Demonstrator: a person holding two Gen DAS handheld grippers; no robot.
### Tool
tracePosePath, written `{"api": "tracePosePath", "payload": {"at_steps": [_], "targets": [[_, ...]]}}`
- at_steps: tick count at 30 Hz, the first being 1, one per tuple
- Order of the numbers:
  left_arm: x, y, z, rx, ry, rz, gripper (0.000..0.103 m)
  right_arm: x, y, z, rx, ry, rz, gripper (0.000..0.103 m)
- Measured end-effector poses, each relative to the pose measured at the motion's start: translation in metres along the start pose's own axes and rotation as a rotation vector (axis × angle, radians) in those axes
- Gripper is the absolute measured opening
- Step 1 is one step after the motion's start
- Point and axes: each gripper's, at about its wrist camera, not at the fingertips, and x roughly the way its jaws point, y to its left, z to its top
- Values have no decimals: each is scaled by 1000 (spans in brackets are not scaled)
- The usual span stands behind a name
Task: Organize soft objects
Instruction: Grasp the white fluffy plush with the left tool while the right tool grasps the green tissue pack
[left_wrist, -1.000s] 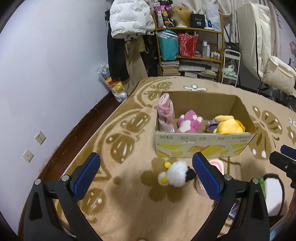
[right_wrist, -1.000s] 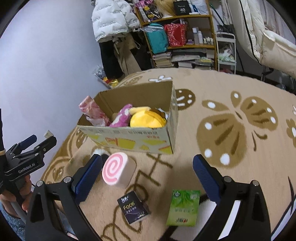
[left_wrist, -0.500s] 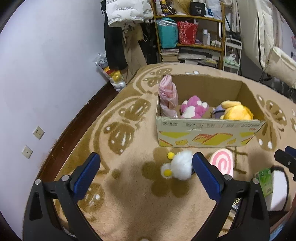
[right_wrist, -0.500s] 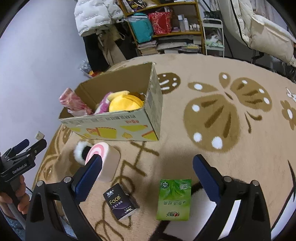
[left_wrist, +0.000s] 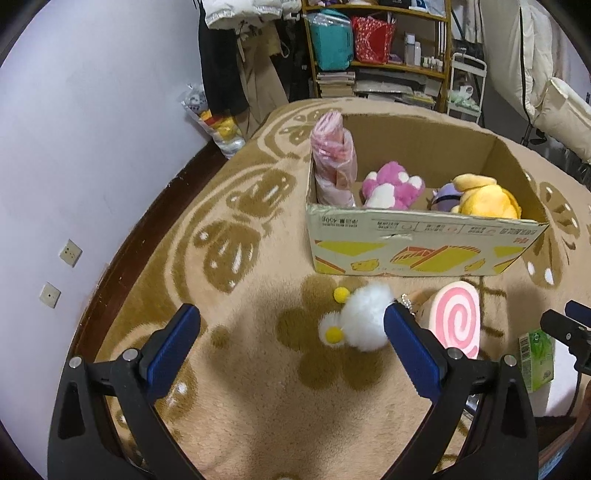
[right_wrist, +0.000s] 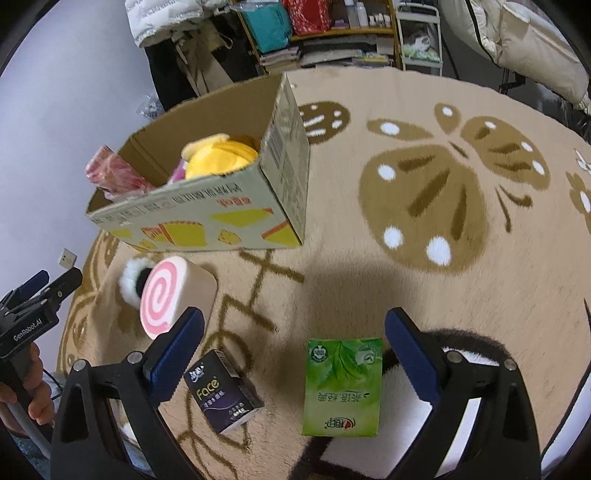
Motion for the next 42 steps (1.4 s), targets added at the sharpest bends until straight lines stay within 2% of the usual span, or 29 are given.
{"api": "tracePosePath", "payload": {"at_steps": [12, 14, 18, 19, 20, 22, 25, 42], "targets": [[34, -11, 7, 21, 78, -35, 99, 22, -20, -5, 80, 112, -43, 102], [40, -14, 8, 26, 93, -43, 99, 26, -20, -6, 82, 131, -50, 95], [55, -21, 8, 44, 126, -42, 99, 37, -22, -10, 83, 186, -63, 92], [59, -22, 8, 49, 134, -42, 99, 41, -23, -12, 84, 209, -75, 86], [63, -23, 8, 54, 144, -41, 99, 43, -24, -14, 87, 226, -79, 72], [68, -26, 7, 64, 160, -29, 99, 47, -25, -16, 91, 247, -83, 58], [73, -30, 7, 74, 164, -24, 99, 47, -25, -15, 93, 238, -75, 58], [79, -39, 16, 70, 176, -120, 99, 60, -15, 10, 82, 220, -48, 58]]}}
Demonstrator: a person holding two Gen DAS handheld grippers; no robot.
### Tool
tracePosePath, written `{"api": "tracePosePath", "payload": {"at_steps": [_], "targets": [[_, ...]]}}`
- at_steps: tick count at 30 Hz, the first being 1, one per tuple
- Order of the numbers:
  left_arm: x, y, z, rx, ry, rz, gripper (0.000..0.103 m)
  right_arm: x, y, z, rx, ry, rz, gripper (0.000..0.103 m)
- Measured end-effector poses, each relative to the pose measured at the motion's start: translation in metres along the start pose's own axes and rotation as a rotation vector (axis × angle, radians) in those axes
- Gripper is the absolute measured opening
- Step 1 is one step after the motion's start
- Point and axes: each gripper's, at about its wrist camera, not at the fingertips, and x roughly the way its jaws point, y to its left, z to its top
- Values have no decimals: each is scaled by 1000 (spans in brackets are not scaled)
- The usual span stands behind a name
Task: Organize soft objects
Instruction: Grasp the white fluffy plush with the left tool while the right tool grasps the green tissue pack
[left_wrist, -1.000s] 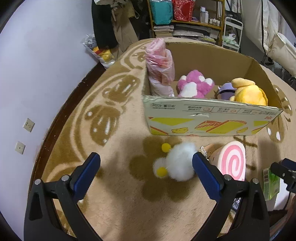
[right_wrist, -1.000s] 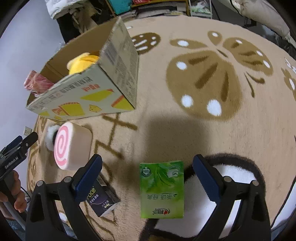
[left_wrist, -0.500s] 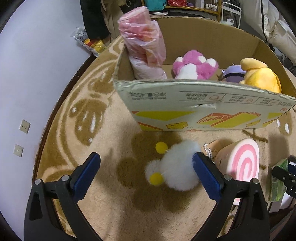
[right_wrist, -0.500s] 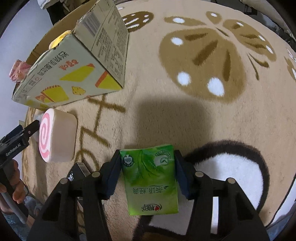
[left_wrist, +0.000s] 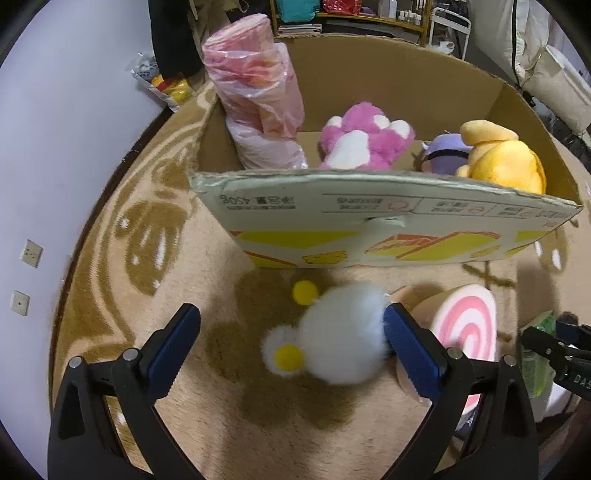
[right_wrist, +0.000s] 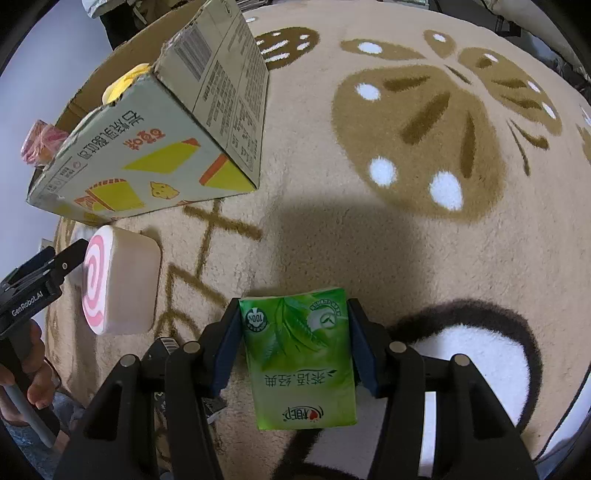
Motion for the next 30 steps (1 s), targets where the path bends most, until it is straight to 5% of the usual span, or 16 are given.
{"api": "tracePosePath", "payload": {"at_steps": [6, 13, 15, 22, 30], "targets": [[5, -12, -2, 43, 6, 28, 99, -3, -1, 7, -3, -16, 16, 57], [12, -13, -1, 9, 30, -26, 97, -7, 7, 7, -30, -33, 26, 57], [15, -14, -2, -4, 36, -58, 89, -7, 10, 9, -33, -32, 23, 57], [14, -15, -2, -52, 66, -222, 35, -4, 18, 8, -38, -28, 25, 57], [-2, -22, -7, -30, 8, -164, 30, -4, 18, 6, -43, -71, 70, 57]]}}
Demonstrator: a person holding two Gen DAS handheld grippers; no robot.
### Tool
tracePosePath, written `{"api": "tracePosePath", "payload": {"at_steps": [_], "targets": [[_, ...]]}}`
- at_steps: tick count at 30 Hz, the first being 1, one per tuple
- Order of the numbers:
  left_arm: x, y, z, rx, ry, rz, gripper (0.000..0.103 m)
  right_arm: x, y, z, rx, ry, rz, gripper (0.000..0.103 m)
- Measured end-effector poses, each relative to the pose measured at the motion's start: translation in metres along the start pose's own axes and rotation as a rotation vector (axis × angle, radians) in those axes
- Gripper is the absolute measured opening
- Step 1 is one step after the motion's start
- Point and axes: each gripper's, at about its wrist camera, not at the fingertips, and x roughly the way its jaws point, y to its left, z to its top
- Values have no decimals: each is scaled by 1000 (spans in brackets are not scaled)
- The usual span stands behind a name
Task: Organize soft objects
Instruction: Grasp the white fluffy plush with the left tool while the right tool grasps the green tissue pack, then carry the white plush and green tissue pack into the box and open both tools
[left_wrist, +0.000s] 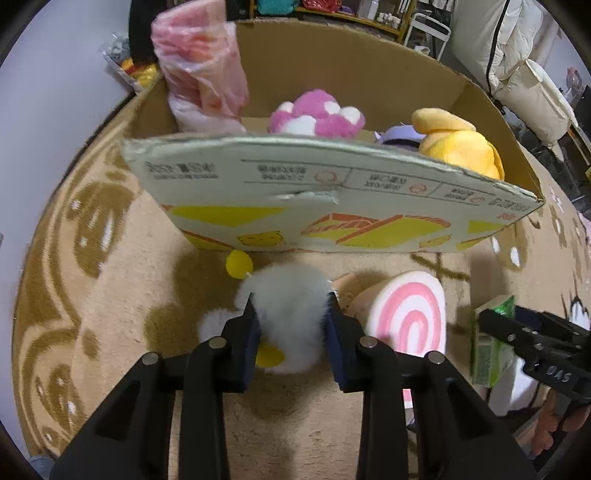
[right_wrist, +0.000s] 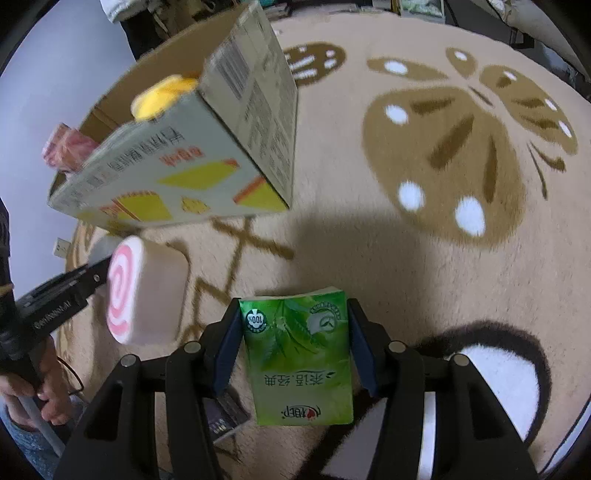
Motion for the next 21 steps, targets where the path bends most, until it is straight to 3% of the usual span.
{"api": "tracePosePath", "payload": {"at_steps": [16, 21], "targets": [[-69, 36, -19, -84, -203, 97, 29, -67, 11, -6, -38, -289, 81, 56], [-95, 29, -19, -80, -299, 131, 29, -86, 20, -3, -67, -385, 108, 56]]}}
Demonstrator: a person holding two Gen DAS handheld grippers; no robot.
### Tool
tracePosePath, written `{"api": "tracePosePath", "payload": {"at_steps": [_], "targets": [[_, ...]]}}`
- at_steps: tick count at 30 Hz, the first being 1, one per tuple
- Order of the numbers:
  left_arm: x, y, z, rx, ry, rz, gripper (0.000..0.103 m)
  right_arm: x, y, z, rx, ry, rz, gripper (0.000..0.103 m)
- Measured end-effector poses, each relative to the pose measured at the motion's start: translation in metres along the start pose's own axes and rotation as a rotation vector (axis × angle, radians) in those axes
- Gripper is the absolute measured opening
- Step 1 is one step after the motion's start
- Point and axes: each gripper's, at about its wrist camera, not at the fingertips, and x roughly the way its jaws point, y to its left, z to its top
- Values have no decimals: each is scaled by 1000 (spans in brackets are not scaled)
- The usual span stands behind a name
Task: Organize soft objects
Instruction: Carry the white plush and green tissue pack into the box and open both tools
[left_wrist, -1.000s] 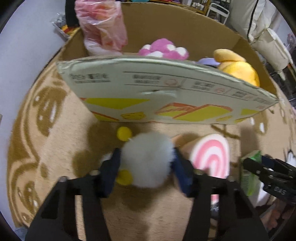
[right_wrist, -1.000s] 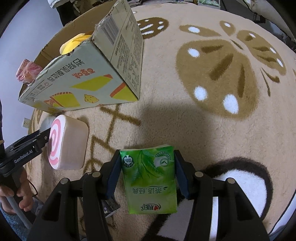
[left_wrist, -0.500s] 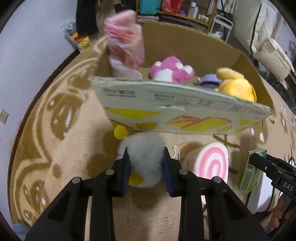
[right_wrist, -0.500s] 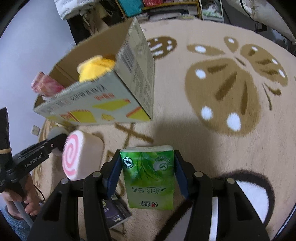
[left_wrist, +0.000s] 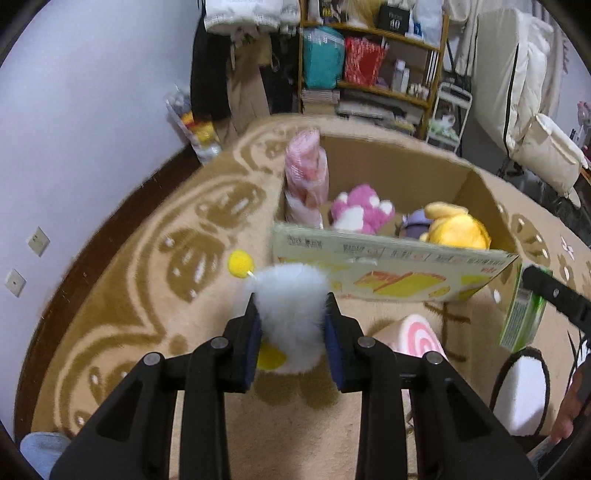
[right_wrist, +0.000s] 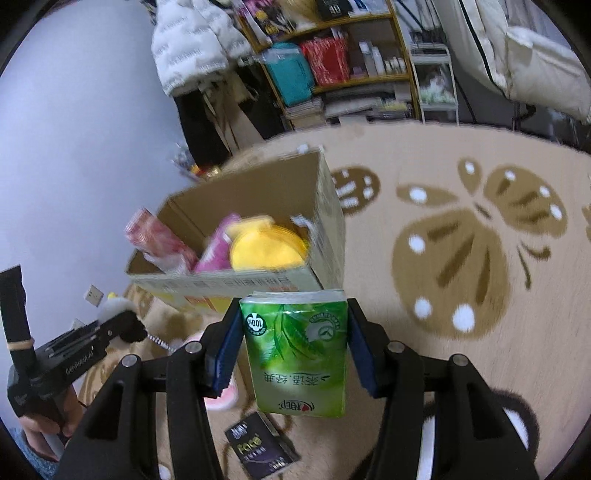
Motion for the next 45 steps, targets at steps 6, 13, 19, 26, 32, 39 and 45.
{"api": "tracePosePath", "payload": {"at_steps": [6, 13, 19, 26, 32, 39, 45], "targets": [[-29, 5, 10, -10, -90, -8, 29, -22, 19, 17, -58, -106, 15, 56], [-56, -4, 31, 44, -203, 19, 29, -27, 40, 37, -122, -145, 26, 56], [-63, -23, 54, 116, -276, 54, 30, -23, 56, 55, -180, -161, 35, 56], [-62, -36, 80, 154, -313, 56, 30, -8, 64, 78, -216, -181, 31, 56], [-44, -42, 90, 181, -311, 53, 30, 12, 66, 98, -244, -191, 21, 56], [-9, -51, 88, 196, -245, 12, 30, 40, 65, 111, -288, -153, 9, 57], [19, -54, 83, 182, -178, -13, 30, 63, 52, 105, -271, -122, 20, 57]]}}
